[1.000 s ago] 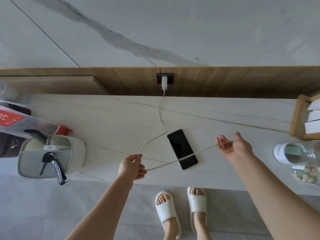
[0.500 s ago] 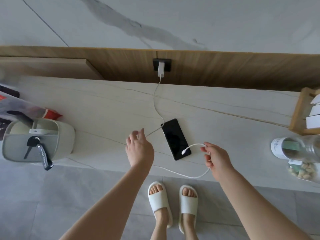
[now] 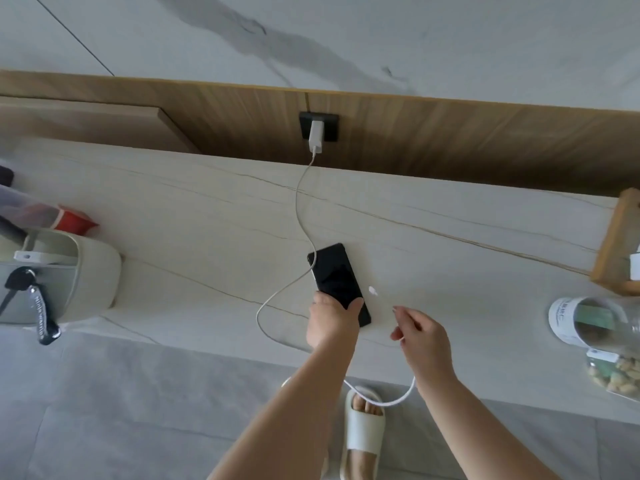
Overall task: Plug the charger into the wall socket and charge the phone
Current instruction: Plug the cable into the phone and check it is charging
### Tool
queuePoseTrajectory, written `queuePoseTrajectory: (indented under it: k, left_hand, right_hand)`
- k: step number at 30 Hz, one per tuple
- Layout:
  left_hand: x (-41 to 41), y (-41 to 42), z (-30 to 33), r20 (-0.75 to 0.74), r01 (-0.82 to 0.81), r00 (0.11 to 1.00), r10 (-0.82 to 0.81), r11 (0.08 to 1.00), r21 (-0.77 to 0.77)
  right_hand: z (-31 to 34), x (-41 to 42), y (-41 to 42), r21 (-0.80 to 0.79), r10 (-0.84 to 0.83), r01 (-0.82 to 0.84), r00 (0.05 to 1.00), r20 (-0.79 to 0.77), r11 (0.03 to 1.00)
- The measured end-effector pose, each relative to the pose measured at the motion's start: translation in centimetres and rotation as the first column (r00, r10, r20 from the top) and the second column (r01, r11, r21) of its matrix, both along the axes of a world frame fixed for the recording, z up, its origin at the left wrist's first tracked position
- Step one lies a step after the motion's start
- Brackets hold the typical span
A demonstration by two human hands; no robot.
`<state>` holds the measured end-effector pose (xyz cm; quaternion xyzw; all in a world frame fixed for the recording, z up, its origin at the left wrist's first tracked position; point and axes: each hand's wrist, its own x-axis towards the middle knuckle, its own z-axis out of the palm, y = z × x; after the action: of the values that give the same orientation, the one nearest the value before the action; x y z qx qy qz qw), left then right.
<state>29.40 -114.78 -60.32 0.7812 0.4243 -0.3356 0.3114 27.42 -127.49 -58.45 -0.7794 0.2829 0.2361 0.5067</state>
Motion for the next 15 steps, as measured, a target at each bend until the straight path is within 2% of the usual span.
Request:
queuePoseTrajectory:
  k: [3, 6, 9, 12, 14, 15]
  left_hand:
    - [0.8, -0.8, -1.4, -0.043, -0.031, 0.998, 0.036, 0.994, 0.107]
    - [1.0, -0.6, -2.4, -0.094, -0.073, 0.992, 0.089, 0.985, 0.159]
    - [1.0, -0.3, -2.9, -0.073, -0.216, 0.973, 0.218, 0.976, 0.034]
    - [0.9, -0.7, -2.3, -0.003, -0.233, 0.973, 0.233, 0.971, -0.056]
    - [1.0, -1.1, -1.5, 0.066, -0.375, 0.917, 0.394, 0.906, -0.195]
    - [1.1, -1.2, -0.8, 0.057, -0.464, 0.866, 0.497, 0.840, -0.281]
  right_hand:
    - [-0.6, 0.1, 0.1, 0.131, -0.025, 0.033, 0.998, -0.061, 0.991]
    - [-0.6, 0.5, -0.3, 0.108, 0.018, -0.011, 0.997, -0.069, 0.994]
    - [0.1, 1.3, -1.0, 0.005, 0.088, -0.088, 0.995, -0.041, 0.996]
    - [1.3, 2.2, -1.6, -0.049, 0.092, -0.093, 0.996, -0.022, 0.994]
    - [2.4, 2.6, -1.8, -0.025, 0.046, -0.046, 0.999, 0.011, 0.999]
    - [3.1, 2.7, -1.7, -0.005, 0.031, -0.031, 0.999, 0.034, 1.000]
